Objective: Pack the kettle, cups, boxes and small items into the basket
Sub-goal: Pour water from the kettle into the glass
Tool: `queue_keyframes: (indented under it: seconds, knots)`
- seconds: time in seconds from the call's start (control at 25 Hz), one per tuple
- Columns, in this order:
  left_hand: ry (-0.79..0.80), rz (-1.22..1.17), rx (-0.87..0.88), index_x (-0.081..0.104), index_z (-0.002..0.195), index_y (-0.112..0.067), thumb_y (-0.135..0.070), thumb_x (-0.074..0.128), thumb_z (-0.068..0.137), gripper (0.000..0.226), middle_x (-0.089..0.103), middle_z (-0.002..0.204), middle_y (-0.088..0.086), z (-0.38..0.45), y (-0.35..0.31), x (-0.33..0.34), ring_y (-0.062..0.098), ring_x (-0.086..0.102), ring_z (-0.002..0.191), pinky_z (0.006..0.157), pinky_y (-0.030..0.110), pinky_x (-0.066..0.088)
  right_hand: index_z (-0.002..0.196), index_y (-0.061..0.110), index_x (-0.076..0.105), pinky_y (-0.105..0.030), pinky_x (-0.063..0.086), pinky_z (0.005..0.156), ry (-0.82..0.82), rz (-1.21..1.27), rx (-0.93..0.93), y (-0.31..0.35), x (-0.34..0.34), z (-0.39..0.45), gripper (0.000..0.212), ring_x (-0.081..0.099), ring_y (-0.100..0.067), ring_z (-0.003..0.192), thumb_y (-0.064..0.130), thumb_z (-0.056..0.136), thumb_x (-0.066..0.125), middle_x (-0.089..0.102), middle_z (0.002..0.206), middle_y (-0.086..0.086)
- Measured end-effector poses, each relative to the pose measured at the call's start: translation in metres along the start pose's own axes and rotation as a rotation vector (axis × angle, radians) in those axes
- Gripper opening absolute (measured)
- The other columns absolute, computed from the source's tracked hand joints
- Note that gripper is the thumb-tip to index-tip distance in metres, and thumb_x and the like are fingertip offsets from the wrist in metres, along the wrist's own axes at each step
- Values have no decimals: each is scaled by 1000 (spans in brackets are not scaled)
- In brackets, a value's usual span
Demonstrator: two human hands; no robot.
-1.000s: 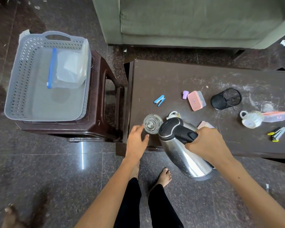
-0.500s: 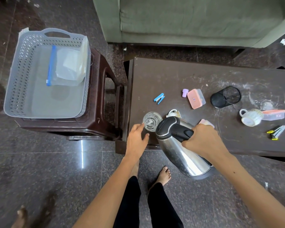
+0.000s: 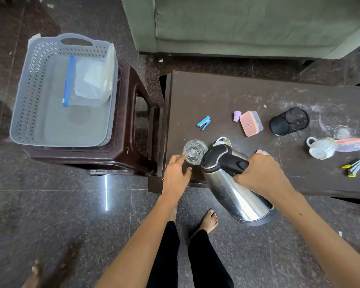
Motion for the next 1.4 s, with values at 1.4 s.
queue_keyframes:
  seconds: [1.4]
  knots:
    - [64, 79, 15, 45, 136, -4, -9, 55, 91, 46, 51, 129, 11, 1, -4, 2, 26, 54, 115, 102, 39, 42, 57, 9, 38, -23, 32, 45, 58, -14, 53, 6, -5, 1, 29, 41, -19, 48, 15, 67, 64, 45, 52, -4]
Point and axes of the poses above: each hand's wrist, its own z-axis towards the middle knuckle, its own x-axis out of the palm, y = z × x, the point moved 4 cm from there along z, towards the middle knuckle
